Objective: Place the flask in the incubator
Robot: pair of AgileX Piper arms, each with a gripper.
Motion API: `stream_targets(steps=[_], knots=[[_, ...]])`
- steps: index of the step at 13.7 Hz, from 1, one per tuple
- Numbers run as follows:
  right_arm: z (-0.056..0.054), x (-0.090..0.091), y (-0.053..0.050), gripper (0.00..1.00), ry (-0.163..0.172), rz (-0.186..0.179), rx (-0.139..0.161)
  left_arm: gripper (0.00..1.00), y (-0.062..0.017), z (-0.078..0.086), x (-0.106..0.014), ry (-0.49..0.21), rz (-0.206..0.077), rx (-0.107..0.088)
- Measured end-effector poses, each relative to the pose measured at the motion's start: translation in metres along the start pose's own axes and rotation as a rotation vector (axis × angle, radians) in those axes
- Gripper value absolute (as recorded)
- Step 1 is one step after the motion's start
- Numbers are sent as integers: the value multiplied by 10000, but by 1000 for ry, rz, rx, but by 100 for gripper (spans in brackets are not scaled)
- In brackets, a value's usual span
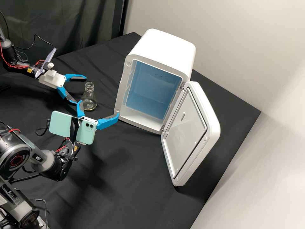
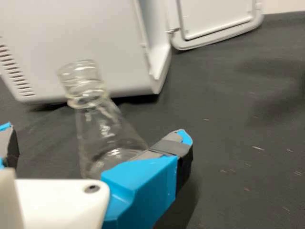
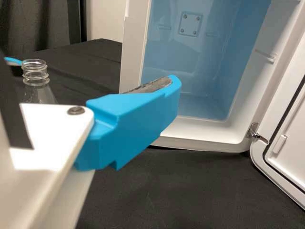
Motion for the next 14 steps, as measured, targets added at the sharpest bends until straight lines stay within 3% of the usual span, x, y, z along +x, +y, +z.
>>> stream_targets(steps=[1, 3, 6, 9, 11, 13, 14], knots=[[0, 0, 0, 100, 0, 0, 0, 100, -5, 30, -19, -27, -5, 9], [0, 0, 0, 100, 0, 0, 0, 100, 23, 87, -45, -80, 0, 12], [1, 0, 1, 100, -1, 1, 0, 100, 0, 165, -98, -144, -10, 18], [2, 0, 2, 100, -2, 2, 0, 100, 16, 205, -125, -178, 7, 26], [-4, 1, -3, 100, 0, 0, 0, 100, 24, 238, -147, -183, 32, 20], [-8, 2, -6, 100, 2, -1, -1, 100, 27, 315, -199, -202, 38, 53], [-8, 2, -6, 100, 2, -1, -1, 100, 35, 331, -207, -209, 42, 59]])
